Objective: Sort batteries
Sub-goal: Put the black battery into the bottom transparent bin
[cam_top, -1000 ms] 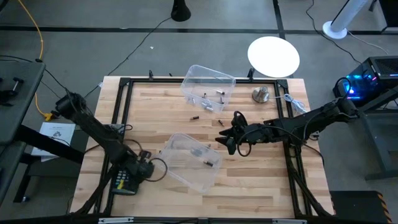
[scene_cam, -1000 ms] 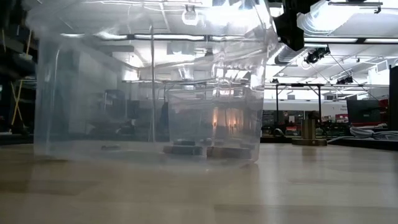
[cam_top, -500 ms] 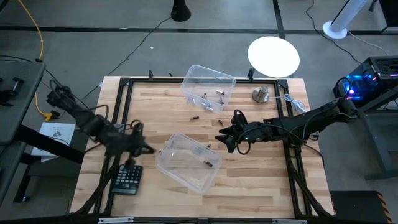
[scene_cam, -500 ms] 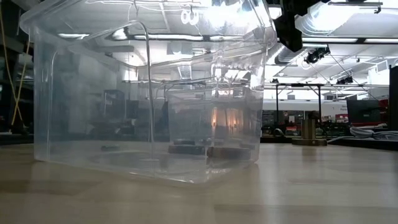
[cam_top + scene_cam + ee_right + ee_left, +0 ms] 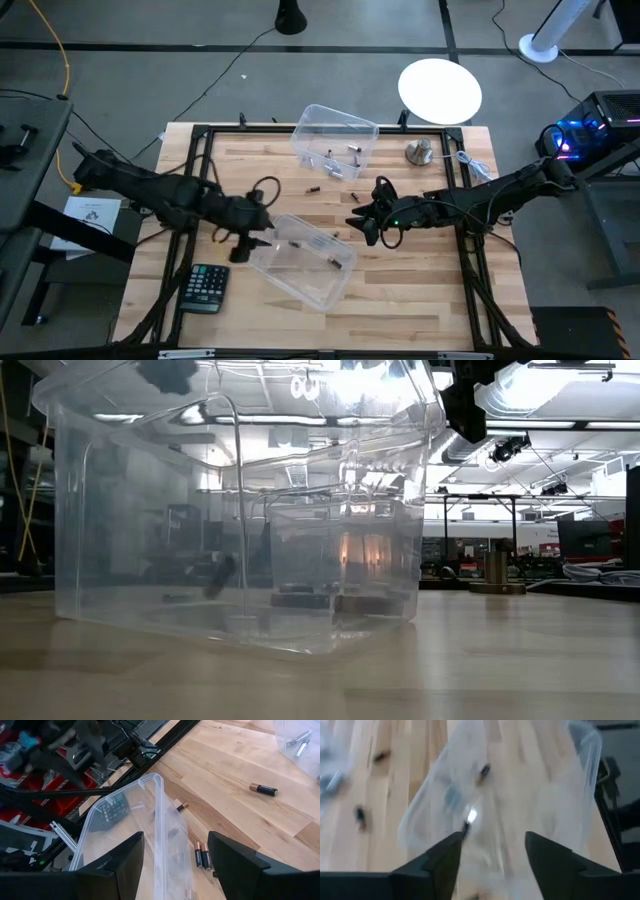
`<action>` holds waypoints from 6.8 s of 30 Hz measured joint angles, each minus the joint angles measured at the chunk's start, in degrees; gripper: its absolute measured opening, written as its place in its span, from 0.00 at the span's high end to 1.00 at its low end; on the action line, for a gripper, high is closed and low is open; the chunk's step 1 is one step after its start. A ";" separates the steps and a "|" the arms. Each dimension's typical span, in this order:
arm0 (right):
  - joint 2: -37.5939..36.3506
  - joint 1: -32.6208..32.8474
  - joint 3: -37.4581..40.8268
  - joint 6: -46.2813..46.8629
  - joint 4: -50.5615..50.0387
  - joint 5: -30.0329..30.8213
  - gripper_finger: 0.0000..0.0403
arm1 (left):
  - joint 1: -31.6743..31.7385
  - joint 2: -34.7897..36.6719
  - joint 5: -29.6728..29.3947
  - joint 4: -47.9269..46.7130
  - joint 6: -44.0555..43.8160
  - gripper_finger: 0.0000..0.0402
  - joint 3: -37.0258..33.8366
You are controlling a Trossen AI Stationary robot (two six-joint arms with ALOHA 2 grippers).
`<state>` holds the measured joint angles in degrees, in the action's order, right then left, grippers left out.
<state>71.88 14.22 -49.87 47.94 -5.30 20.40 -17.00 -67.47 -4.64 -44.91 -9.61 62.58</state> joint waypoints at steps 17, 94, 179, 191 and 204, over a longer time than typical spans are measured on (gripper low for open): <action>-3.36 1.64 0.02 3.94 0.04 -6.83 0.47 | -1.34 14.25 -1.09 7.54 -34.71 0.56 -26.73; -15.52 10.14 0.02 8.35 -15.30 13.66 0.47 | 5.34 -11.01 1.94 23.81 24.20 0.88 0.19; -14.87 10.14 0.02 12.66 -15.62 16.56 0.47 | 38.51 -44.81 9.76 9.65 39.57 0.61 3.16; -14.03 10.36 0.00 11.28 -15.82 16.08 0.47 | 34.43 -30.58 17.42 1.12 24.79 0.98 0.01; -14.03 9.77 0.00 9.01 -15.76 16.04 0.47 | 19.85 -6.83 15.92 21.86 17.24 0.99 -4.64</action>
<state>57.84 23.99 -49.87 56.95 -21.06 36.45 2.86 -74.30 11.29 -23.05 7.64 57.93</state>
